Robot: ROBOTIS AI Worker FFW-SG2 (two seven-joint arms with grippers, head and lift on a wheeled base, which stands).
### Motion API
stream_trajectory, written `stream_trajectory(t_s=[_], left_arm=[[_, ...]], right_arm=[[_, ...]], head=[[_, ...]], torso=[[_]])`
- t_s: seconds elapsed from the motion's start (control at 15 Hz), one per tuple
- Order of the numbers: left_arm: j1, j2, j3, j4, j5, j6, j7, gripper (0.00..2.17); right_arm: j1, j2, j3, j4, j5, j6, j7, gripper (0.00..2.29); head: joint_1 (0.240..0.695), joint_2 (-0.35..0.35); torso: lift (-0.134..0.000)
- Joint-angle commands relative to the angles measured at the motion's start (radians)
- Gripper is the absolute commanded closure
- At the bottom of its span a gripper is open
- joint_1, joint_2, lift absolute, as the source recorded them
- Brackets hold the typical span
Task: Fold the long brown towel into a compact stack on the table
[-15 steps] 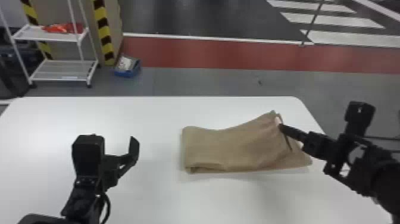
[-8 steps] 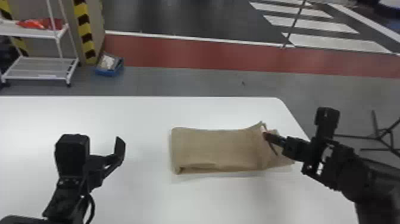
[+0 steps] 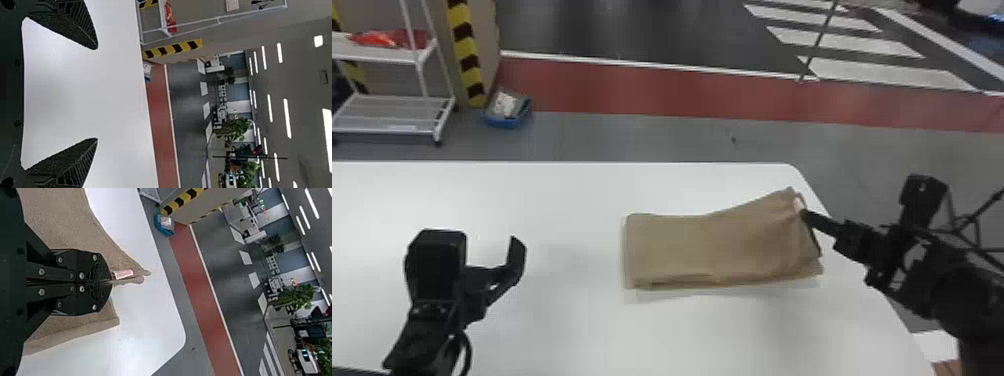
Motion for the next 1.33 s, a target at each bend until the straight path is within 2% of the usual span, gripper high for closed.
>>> stream_trajectory(t_s=[0.0, 0.27, 0.4, 0.53, 0.6, 0.73, 0.93, 1.0, 1.13, 1.2, 1.27], left_arm=[[-0.001, 0.003, 0.004, 0.011, 0.003, 0.001, -0.002, 0.04], [-0.006, 0.003, 0.006, 0.011, 0.003, 0.001, -0.001, 0.04], [-0.009, 0.003, 0.004, 0.011, 0.003, 0.001, -0.001, 0.04], [-0.009, 0.003, 0.006, 0.013, 0.003, 0.001, -0.001, 0.04], [-0.009, 0.003, 0.006, 0.013, 0.003, 0.001, -0.001, 0.04], [-0.015, 0.002, 0.001, 0.013, -0.003, 0.001, -0.001, 0.04], [-0.016, 0.002, 0.000, 0.013, -0.001, 0.001, -0.001, 0.04], [-0.016, 0.003, 0.000, 0.017, -0.001, 0.001, -0.001, 0.04], [-0.030, 0.002, 0.000, 0.034, 0.002, -0.002, -0.001, 0.04], [-0.035, 0.002, -0.003, 0.037, 0.003, -0.002, -0.001, 0.04], [-0.036, 0.000, -0.009, 0.037, 0.003, -0.002, -0.001, 0.04]], right_arm=[[-0.014, -0.007, 0.011, 0.075, 0.044, -0.040, 0.006, 1.59], [-0.022, -0.013, -0.014, 0.012, 0.010, 0.018, 0.016, 1.59], [-0.034, -0.056, -0.042, 0.004, -0.022, 0.043, 0.016, 1.59], [-0.037, -0.067, -0.006, 0.041, 0.034, 0.021, 0.018, 1.59], [-0.037, -0.058, 0.001, 0.067, 0.056, -0.003, 0.018, 1.59], [-0.048, -0.059, 0.003, 0.084, 0.034, -0.034, 0.023, 1.59], [-0.052, -0.067, 0.003, 0.049, 0.061, 0.003, 0.018, 1.57], [-0.054, -0.068, 0.014, 0.052, 0.097, 0.000, 0.010, 1.19], [-0.051, -0.056, 0.037, 0.064, 0.157, -0.074, 0.004, 0.01], [-0.032, -0.054, 0.038, 0.060, 0.154, -0.126, 0.004, 0.00], [-0.002, -0.038, 0.026, 0.047, 0.145, -0.230, -0.007, 0.00]], head=[[0.695, -0.239], [0.695, -0.246], [0.695, -0.245], [0.695, -0.257], [0.695, -0.261], [0.695, -0.269], [0.695, -0.267], [0.695, -0.268], [0.695, -0.274], [0.695, -0.277], [0.695, -0.278]], torso=[[-0.112], [-0.112], [-0.111], [-0.111], [-0.111], [-0.111], [-0.111], [-0.111], [-0.111], [-0.111], [-0.111]])
